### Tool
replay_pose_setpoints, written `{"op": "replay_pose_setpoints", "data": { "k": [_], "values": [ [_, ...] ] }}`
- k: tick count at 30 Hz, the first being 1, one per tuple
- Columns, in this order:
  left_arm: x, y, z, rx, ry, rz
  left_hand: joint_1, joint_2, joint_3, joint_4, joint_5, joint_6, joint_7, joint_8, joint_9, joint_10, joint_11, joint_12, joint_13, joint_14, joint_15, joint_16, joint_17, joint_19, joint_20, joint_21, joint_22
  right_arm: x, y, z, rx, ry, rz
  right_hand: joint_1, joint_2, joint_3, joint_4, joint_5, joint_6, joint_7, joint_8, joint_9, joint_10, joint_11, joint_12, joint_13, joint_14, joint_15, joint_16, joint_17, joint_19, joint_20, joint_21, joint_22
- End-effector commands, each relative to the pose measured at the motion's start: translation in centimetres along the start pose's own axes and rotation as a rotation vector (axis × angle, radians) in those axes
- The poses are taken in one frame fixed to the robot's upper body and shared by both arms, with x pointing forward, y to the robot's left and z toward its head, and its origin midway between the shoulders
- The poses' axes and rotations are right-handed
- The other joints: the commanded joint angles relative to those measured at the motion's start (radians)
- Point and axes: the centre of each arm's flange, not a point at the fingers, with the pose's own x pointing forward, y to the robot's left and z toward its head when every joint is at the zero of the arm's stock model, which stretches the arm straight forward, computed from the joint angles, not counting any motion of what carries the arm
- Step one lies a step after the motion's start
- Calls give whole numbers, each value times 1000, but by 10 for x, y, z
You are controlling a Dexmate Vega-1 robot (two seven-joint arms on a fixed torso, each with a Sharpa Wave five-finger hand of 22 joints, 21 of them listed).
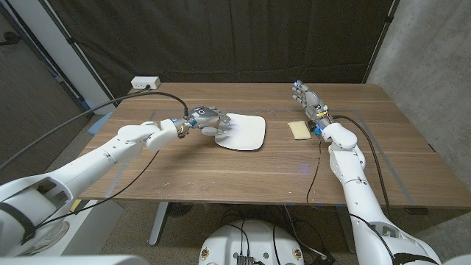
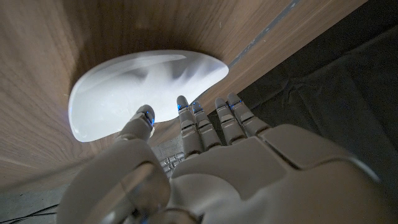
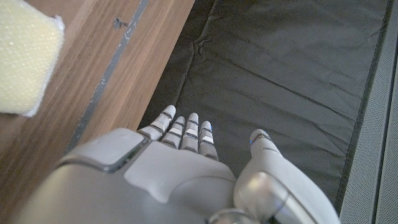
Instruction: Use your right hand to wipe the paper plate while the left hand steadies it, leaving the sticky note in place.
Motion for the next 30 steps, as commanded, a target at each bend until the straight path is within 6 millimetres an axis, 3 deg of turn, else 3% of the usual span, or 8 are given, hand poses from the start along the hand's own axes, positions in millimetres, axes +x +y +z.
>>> {"op": "replay_pose_setpoints", "data": {
  "k": [1,14,30],
  "values": [
    [4,-16,-9,29,37,-41,-2,-2,6,2,7,-5,0,-3,3,-6,-1,-5,0,-5,-133,1,1,2,-5,-5,4,2,1,3,-5,13,-2,6,-4,2,-3,-1,-3,3,0,3,-1,1,-2,6,-1,6,0,4,6,-35,-1,3],
    [6,-25,-12,49,50,-80,0,18,18,7,12,46,3,6,2,30,-5,10,-2,9,-139,8,-1,9,-6,-7,4,6,1,2,-13,20,7,6,-4,0,-4,-1,1,2,1,3,6,4,1,6,-1,6,0,5,7,-35,-5,3],
    [11,-27,9,197,-33,-74,-28,41,15,40,14,67,5,2,2,51,-5,15,-2,-15,-141,6,3,-14,2,-20,5,4,-1,2,-11,33,-14,3,-3,-4,-2,-1,4,-3,2,3,14,1,3,6,0,2,1,5,9,-44,-10,3]
  ]
}}
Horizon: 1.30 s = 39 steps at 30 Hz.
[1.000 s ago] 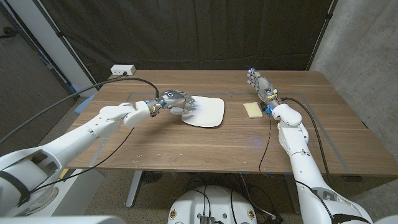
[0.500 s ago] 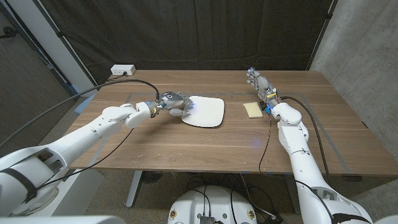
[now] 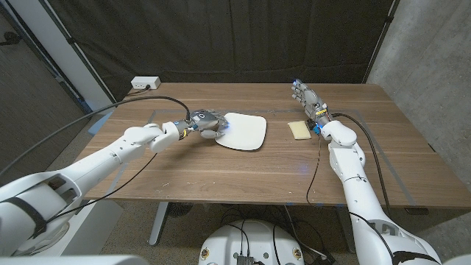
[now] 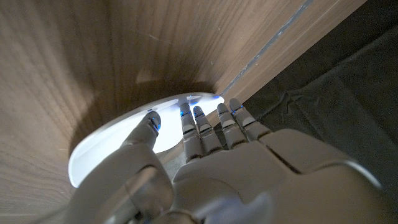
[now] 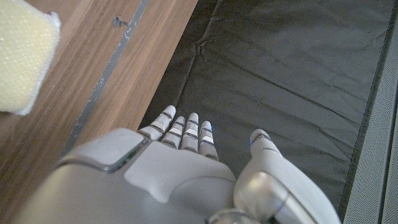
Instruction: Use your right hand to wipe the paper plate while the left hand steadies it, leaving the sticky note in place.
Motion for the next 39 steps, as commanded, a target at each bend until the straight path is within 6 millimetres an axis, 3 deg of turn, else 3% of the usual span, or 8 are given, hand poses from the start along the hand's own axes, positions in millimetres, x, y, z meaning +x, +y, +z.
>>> {"op": "replay_pose_setpoints", "data": {
  "k": [1,8,16,24,25,29,39],
  "values": [
    [3,0,15,94,-55,-1,-10,12,3,16,6,21,-3,2,4,23,7,16,2,-5,-144,1,4,-5,-1,-3,2,-2,-1,0,3,15,-21,2,-2,-2,1,-1,5,-2,3,3,9,-4,2,6,1,2,1,5,10,-44,-3,3],
    [6,3,18,96,-66,-6,-21,9,-1,26,7,39,6,4,4,53,6,24,3,2,-144,6,4,-5,-1,-5,2,-5,-1,7,-90,79,-72,6,-2,-2,-2,-1,16,-8,6,3,17,-9,5,6,13,0,4,4,20,-46,-4,4],
    [9,3,18,86,-65,-14,-29,4,-4,32,8,62,19,7,4,71,6,26,3,23,-153,11,2,7,-7,-4,2,-10,7,21,-272,180,-160,45,-53,-16,-51,-5,120,-8,30,5,103,-4,27,7,116,42,18,4,96,7,-1,3],
    [14,2,18,71,-59,-33,-34,-1,-6,34,9,69,22,6,4,77,7,26,3,28,-155,12,2,12,-10,-3,2,-11,15,30,-449,264,-221,85,-66,-15,-85,-4,178,-15,37,7,169,-8,42,8,183,46,22,5,150,20,2,4],
    [14,2,18,70,-58,-33,-35,-2,-7,35,9,70,22,6,4,78,7,26,3,29,-155,12,2,12,-10,-4,2,-11,16,30,-471,278,-234,113,-64,-8,-102,-1,198,-12,39,8,189,-5,46,8,209,49,23,5,173,31,4,4],
    [15,2,17,68,-57,-33,-38,-4,-9,38,9,70,23,5,4,81,6,25,3,33,-156,12,2,15,-12,-3,2,-12,19,32,-551,316,-268,167,-76,2,-131,1,236,-8,42,8,232,-8,54,9,263,39,26,5,221,45,11,6],
    [20,4,17,60,-58,-40,-47,-6,-13,45,9,70,24,1,4,82,7,23,4,35,-157,12,2,18,-14,-3,2,-10,25,34,-696,391,-285,200,-87,5,-140,-1,239,-25,37,8,225,-17,47,10,268,35,19,6,227,50,7,6]
  ]
}}
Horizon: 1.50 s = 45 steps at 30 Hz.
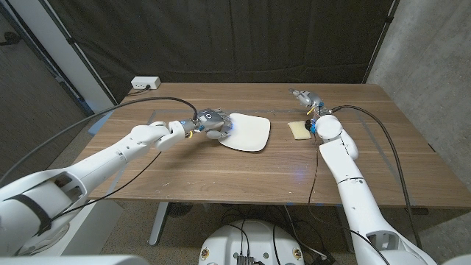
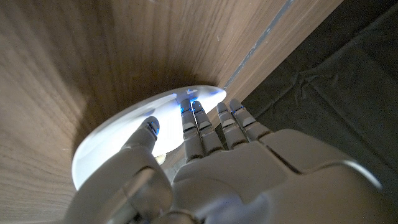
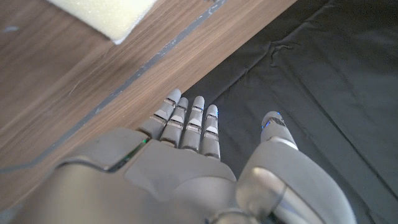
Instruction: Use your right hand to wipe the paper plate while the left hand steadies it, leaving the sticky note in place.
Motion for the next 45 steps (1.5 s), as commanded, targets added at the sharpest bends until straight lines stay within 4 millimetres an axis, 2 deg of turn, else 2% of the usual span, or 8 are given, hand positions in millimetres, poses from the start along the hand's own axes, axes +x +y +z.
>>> {"op": "replay_pose_setpoints", "data": {
  "k": [1,4,11,16,19,24,45],
  "values": [
    [5,1,0,-11,-3,-9,0,2,-1,8,9,7,5,0,3,9,-3,1,3,11,-150,4,2,10,-3,0,2,-6,2,10,-197,83,-69,24,-2,0,-9,3,0,-7,0,3,-4,-3,-2,5,11,-4,1,6,10,-1,-1,1],
    [6,1,0,-13,-4,-12,-3,2,-2,11,9,9,5,0,3,10,-2,0,3,13,-151,4,2,11,-3,0,2,-9,5,11,-239,104,-77,47,-10,2,-12,5,0,-10,-3,4,-1,-4,-4,5,31,-18,3,7,22,-10,-1,2],
    [8,1,0,-15,-9,-16,-8,1,-4,15,9,9,4,-2,3,11,-3,-1,3,14,-151,3,2,11,-4,-1,3,-18,12,17,-337,137,-92,67,-25,0,-13,6,5,-11,-5,4,5,-11,-5,6,36,-32,0,8,26,-19,-4,2],
    [9,0,1,-15,-10,-22,-12,1,-5,18,10,12,6,-3,3,13,-3,-1,4,15,-150,3,2,11,-4,-1,3,-24,17,23,-413,166,-100,70,-43,-9,-9,6,2,-13,-8,4,5,-11,-7,6,43,-38,0,9,22,-24,-9,2],
    [8,-1,1,-14,-7,-27,-14,1,-6,20,10,15,5,-2,3,14,-2,-2,4,18,-150,3,2,12,-3,-2,3,-26,20,26,-453,181,-101,73,-57,-17,-6,8,2,-13,-11,5,10,-5,-6,7,55,-54,2,10,26,-27,-10,3],
    [7,-3,1,-17,-1,-35,-17,0,-7,23,11,17,7,-4,3,19,-5,-1,4,21,-151,3,2,12,-3,-3,3,-30,23,30,-512,210,-96,83,-70,-23,-5,12,4,-18,-12,5,15,-11,-7,8,56,-65,-1,11,30,-36,-12,4],
    [4,-7,5,-9,29,-74,-42,-8,-18,44,15,49,24,-3,4,55,-2,3,4,61,-142,10,1,23,1,-4,3,-39,38,33,-630,319,-30,124,-84,-29,-1,23,40,-39,-4,8,43,-26,-2,10,85,-100,3,14,40,-41,-14,8]
  ]
}}
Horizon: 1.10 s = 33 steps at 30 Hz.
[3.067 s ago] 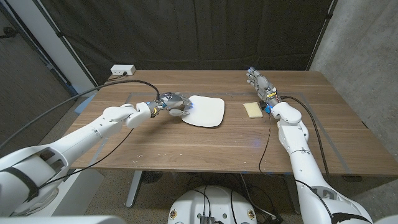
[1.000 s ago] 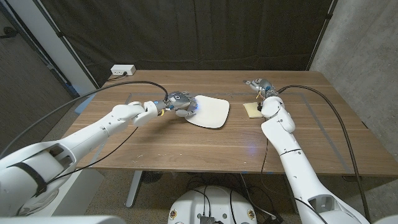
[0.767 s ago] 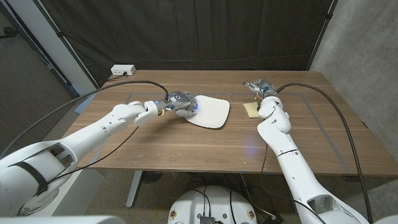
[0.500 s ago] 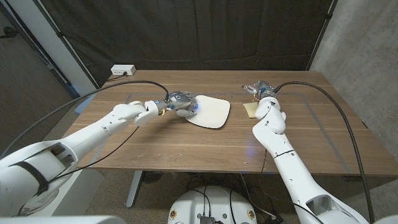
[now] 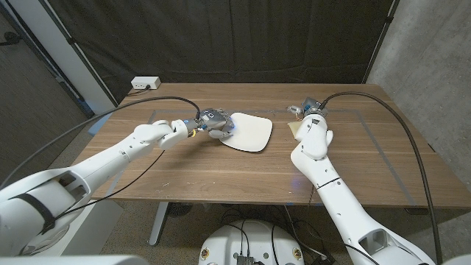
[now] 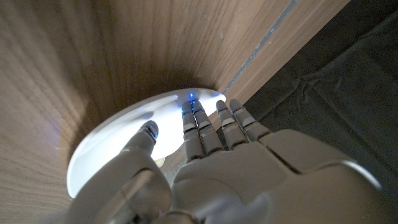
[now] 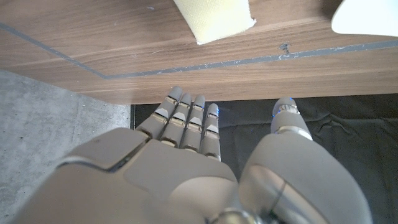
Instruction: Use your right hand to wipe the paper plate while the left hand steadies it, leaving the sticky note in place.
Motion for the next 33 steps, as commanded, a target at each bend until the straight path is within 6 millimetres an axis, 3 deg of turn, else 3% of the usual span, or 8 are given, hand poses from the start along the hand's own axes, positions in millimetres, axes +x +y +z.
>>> {"op": "replay_pose_setpoints", "data": {
  "k": [1,25,33],
  "values": [
    [-2,-5,3,3,16,-31,-7,1,0,7,6,43,14,7,6,13,1,4,3,14,-140,11,1,15,3,0,3,-5,9,4,-59,48,44,15,-3,-4,1,4,12,0,8,3,14,-3,4,3,13,-24,4,4,10,-5,-2,3],
    [-1,-4,1,-13,15,-27,-25,1,-7,25,9,55,14,4,7,24,1,1,3,24,-142,8,2,23,-2,-1,3,-1,26,10,-182,127,89,87,-21,-3,-9,22,28,-20,7,4,20,-29,0,5,26,-50,0,5,3,-12,-9,7],
    [0,-3,-1,-15,15,-25,-32,1,-9,31,10,54,12,1,7,25,4,-1,3,25,-141,6,2,24,-3,-2,3,7,31,9,-205,159,120,118,-24,-5,-4,30,4,-29,-6,5,0,-31,-11,6,4,-47,-9,6,-4,-15,-15,8]
  ]
}}
